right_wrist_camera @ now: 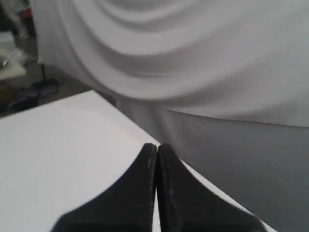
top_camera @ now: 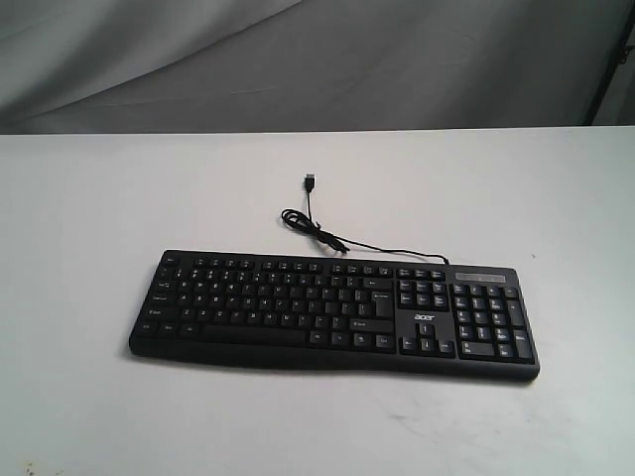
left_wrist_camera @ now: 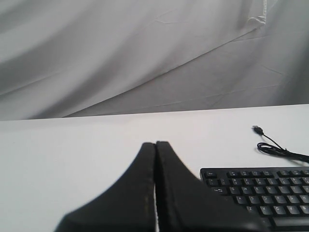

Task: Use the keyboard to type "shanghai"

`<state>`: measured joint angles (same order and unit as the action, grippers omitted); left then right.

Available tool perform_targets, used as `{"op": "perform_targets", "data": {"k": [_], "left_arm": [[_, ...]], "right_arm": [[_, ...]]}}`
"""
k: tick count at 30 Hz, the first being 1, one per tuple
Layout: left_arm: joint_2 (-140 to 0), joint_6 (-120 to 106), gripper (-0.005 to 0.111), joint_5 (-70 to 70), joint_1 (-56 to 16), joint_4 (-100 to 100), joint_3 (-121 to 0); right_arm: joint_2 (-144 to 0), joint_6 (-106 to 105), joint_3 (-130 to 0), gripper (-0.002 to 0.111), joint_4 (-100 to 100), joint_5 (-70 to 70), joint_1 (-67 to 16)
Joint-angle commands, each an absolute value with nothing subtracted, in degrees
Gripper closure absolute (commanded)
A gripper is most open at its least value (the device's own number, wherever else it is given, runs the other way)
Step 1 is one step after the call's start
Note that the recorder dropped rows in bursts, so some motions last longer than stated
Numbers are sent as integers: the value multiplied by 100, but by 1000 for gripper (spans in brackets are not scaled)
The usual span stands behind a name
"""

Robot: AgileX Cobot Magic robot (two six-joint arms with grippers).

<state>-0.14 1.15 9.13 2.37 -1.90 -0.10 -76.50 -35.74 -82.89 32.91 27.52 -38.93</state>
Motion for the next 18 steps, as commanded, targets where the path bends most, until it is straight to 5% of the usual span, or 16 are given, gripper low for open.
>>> {"op": "perform_targets", "data": {"k": [1,8,18], "left_arm": [[0,131,107,879,200,-190,0],[0,131,107,879,200,-190,0],[0,131,107,879,200,-190,0]], "right_arm": [[-7271,-2175,-7789,108,2679,2655,-3235],[-4605,-1127,-4203,108,1450,1324,-1246],[-1689,-1005,-1835,108,1296,1229,380]]}}
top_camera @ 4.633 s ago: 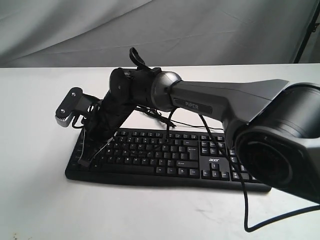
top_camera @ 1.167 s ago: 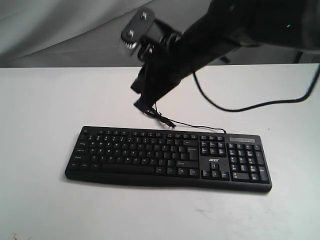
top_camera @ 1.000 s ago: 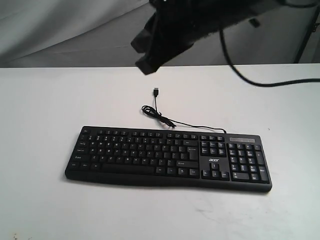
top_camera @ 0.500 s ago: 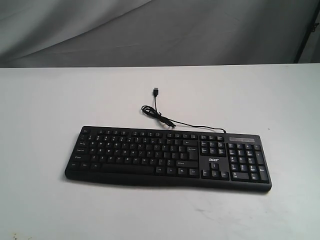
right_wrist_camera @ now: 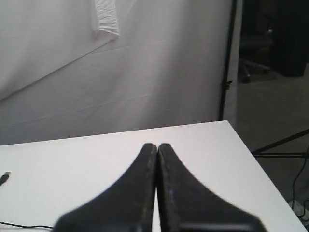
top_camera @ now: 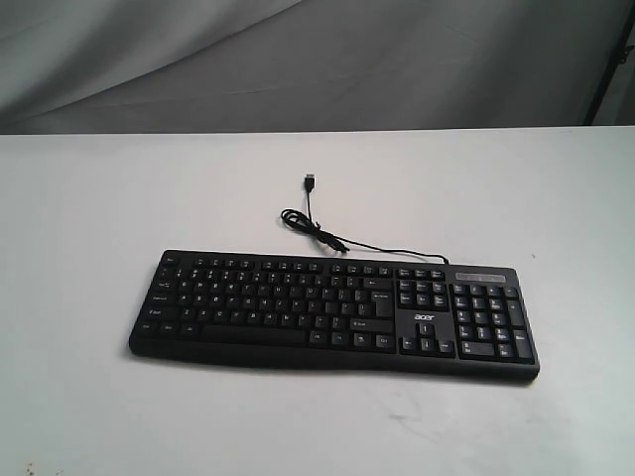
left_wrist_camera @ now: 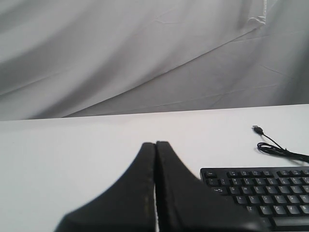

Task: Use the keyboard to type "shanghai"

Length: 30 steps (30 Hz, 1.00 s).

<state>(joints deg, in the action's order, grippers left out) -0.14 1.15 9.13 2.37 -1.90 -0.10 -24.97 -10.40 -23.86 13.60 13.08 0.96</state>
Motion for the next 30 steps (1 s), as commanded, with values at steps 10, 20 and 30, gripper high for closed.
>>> {"op": "perform_targets", "data": {"k": [10,20,30], "left_arm": [[0,131,107,879,200,-190,0],[0,131,107,879,200,-190,0],[0,131,107,879,200,-190,0]], "right_arm": [[-270,268,-1042,108,539,1292,403],[0,274,0,108,121,1058,403],[0,261,0,108,-492,1919,403]]}}
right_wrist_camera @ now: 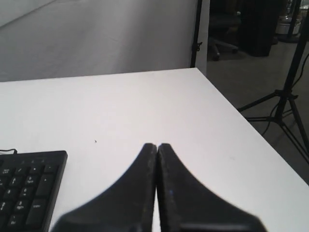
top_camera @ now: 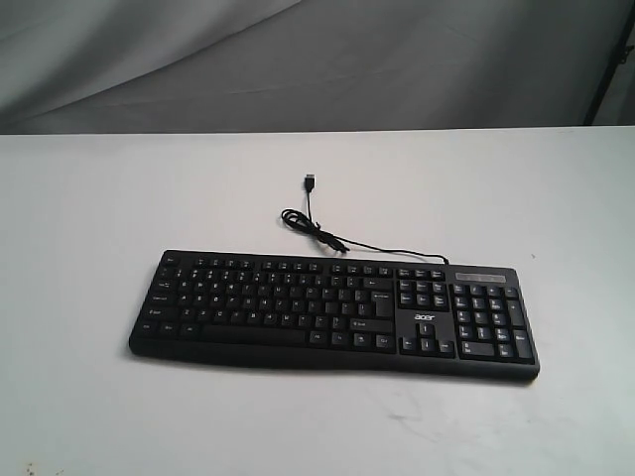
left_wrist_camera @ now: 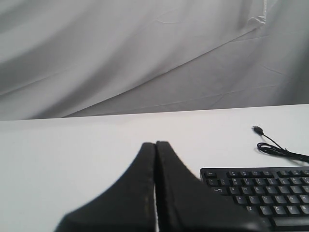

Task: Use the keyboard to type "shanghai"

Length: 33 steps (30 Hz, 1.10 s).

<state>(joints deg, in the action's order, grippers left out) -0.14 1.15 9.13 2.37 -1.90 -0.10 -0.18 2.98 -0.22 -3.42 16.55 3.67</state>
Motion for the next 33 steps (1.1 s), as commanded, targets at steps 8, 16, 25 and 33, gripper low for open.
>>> {"op": "perform_targets", "data": {"k": [8,16,25,33], "left_arm": [[0,131,107,879,200,-190,0],[0,131,107,879,200,-190,0],[0,131,107,879,200,-190,0],[0,131,107,879,200,-190,0]], "right_arm": [[0,303,0,108,-293,1918,403],[0,328,0,108,-283,1918,403],[0,328,0,108,-283,1918,403],[0,307,0,108,-283,1918,403]]}}
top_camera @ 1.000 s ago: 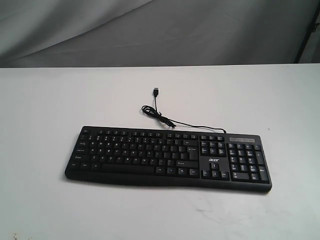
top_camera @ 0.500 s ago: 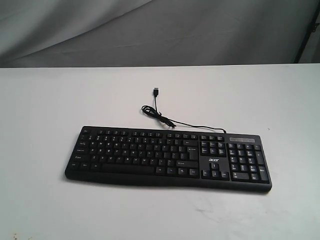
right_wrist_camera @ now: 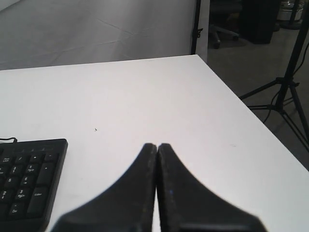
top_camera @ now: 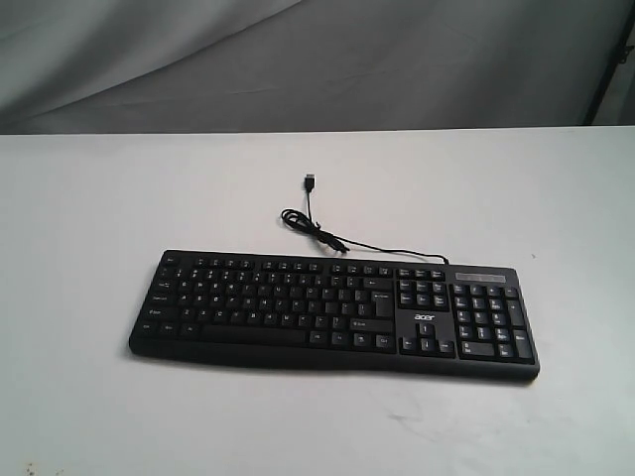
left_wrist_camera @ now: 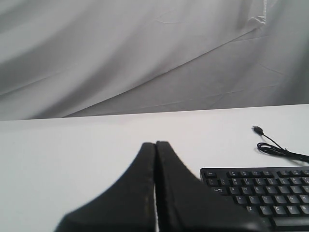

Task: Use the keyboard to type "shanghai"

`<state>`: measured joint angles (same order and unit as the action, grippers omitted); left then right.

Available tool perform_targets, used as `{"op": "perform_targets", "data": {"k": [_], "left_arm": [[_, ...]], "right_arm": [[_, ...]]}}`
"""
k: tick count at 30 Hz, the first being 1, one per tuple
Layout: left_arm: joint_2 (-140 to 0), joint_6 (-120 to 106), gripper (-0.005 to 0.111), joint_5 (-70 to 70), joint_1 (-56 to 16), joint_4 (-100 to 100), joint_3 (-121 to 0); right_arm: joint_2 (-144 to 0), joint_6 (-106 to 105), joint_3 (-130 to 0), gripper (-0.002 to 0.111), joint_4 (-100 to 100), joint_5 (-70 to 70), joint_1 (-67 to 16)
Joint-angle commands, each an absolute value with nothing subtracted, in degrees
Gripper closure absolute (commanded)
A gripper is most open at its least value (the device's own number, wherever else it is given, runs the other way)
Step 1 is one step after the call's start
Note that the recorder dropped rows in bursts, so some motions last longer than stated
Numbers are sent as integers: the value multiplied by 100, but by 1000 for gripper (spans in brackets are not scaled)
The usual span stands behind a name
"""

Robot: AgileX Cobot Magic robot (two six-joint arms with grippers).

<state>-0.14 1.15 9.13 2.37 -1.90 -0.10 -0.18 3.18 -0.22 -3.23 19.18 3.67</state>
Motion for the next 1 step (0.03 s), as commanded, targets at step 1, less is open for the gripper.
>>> {"op": "perform_targets", "data": {"k": [1], "left_arm": [[0,131,107,879,200,-190,0]], "right_arm": [[0,307,0,108,-283,1918,403]]}}
